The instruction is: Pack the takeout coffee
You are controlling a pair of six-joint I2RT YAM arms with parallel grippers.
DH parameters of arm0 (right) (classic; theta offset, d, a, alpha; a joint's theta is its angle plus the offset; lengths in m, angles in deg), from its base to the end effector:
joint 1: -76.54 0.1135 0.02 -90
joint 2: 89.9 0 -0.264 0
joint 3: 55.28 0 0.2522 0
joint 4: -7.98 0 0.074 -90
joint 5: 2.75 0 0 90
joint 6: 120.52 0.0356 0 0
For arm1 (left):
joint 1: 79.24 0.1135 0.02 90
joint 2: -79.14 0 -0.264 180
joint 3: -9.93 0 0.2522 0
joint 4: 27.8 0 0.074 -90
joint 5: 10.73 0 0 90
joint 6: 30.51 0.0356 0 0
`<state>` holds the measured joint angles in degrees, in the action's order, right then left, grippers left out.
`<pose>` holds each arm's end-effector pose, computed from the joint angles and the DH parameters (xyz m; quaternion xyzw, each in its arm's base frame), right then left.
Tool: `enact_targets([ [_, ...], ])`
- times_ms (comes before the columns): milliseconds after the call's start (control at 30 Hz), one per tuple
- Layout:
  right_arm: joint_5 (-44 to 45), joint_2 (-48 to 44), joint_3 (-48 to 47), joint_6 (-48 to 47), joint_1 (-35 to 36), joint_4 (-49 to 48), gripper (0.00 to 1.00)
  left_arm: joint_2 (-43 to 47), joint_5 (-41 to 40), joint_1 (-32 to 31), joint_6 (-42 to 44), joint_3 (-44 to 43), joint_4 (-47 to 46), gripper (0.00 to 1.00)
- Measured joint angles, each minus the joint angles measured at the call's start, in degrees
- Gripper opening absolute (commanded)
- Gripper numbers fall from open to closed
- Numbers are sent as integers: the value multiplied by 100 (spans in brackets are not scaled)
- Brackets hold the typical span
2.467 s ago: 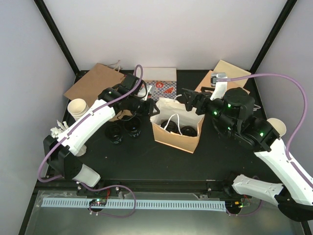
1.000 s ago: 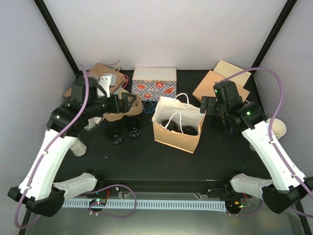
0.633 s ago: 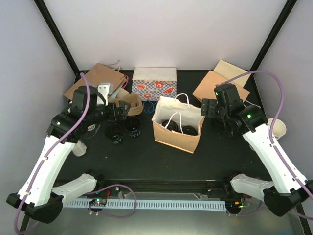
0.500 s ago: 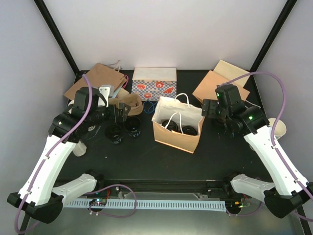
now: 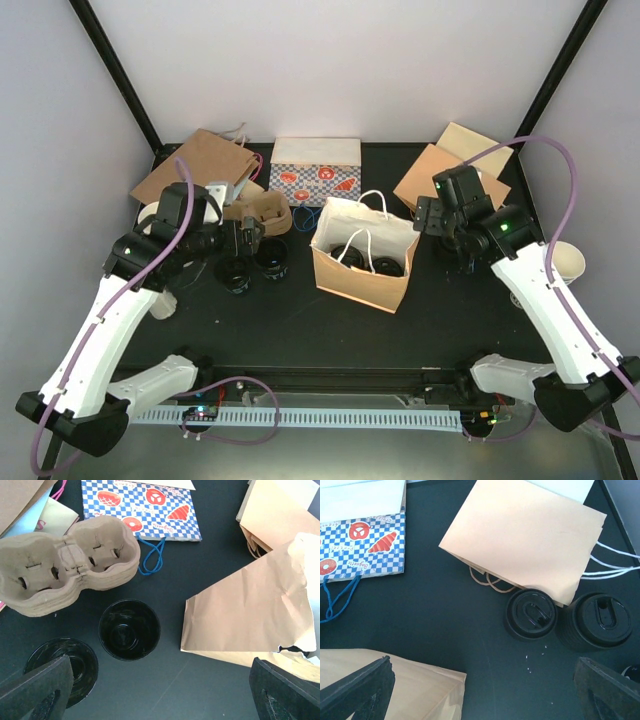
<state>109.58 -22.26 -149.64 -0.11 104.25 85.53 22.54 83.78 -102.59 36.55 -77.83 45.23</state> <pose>0.1943 0.0868 0.3881 0.0867 0.9225 0.0003 0.3761 0.1568 -0.0707 0.3913 0.0193 0.9123 -0.1932 0.3605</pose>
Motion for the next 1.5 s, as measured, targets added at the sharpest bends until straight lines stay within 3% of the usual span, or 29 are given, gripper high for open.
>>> enact_targets([
  [267,-396,-81,269,-249,-9,-195,100,219,293,2,271,350,-149,99],
  [467,-439,-221,330,-249,-9,-273,100,118,-267,35,282,184,131,96],
  [733,-402,-435,330,-271,-11,-337,100,-17,-1038,658,280,-199,439,78],
  [1000,-398,-520,415,-337,-9,-339,100,-236,-1224,772,256,-234,442,72],
  [1233,-275,-763,511,-337,-11,-339,100,-52,-1943,809,-26,-214,627,51],
  [1500,-138,-1075,625,-332,-11,-428,100,39,-2522,2079,-278,-203,968,48],
])
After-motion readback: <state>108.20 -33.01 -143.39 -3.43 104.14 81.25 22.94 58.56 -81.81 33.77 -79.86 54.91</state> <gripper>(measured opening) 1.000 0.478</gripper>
